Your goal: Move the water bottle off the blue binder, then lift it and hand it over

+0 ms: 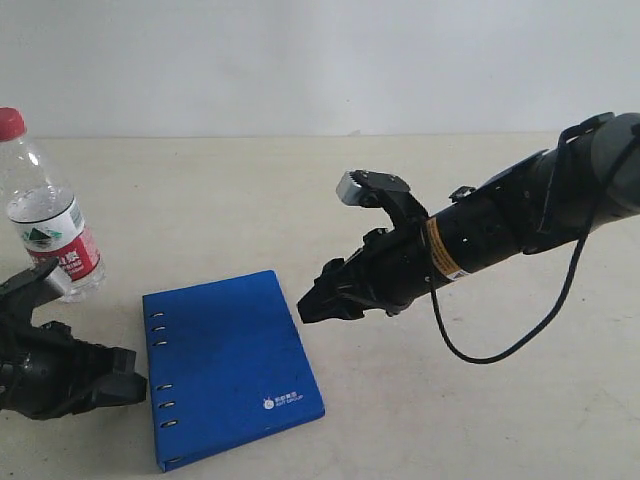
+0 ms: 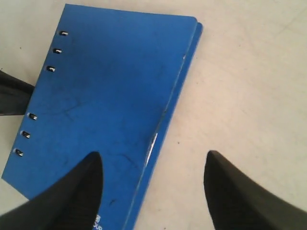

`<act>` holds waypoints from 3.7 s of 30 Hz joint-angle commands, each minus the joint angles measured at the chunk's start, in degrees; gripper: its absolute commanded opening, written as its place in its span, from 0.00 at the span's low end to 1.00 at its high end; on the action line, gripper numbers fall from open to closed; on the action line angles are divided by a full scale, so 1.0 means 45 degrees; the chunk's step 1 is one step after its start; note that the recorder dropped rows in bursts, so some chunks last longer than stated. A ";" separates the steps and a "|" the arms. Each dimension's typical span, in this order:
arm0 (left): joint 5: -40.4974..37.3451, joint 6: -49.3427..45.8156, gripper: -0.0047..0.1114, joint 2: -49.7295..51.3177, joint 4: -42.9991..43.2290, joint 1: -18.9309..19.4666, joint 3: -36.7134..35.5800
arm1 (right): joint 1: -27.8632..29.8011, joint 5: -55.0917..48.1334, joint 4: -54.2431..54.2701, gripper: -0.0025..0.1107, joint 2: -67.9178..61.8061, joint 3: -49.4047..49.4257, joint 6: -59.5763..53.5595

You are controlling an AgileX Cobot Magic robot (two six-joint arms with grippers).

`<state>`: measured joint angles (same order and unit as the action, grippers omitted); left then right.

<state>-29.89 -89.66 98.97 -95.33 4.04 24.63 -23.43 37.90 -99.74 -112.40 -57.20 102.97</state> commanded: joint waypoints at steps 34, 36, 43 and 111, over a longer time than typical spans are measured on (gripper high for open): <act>-0.2694 -0.0019 0.56 -0.0052 -0.1025 0.0009 0.0166 | -0.0115 0.5960 0.1667 0.51 -0.2467 -0.1171 0.1486; -0.2694 -0.0019 0.56 -0.0052 -0.1025 0.0009 0.0166 | -0.0115 0.7124 0.1691 0.51 -0.2467 -0.1281 0.1390; -0.2694 -0.0106 0.56 -0.0052 -0.1025 0.0009 0.0166 | -0.0347 0.6661 0.1535 0.46 -0.2371 -0.1380 0.1767; -0.7863 -0.3583 0.63 0.1222 -0.1025 -0.0022 0.2055 | 0.1021 0.3499 -0.0047 0.02 -0.2313 -0.1383 -0.0267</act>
<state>-68.71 -107.37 104.89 -99.71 1.76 33.76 -19.45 55.96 -98.78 -122.65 -63.29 106.55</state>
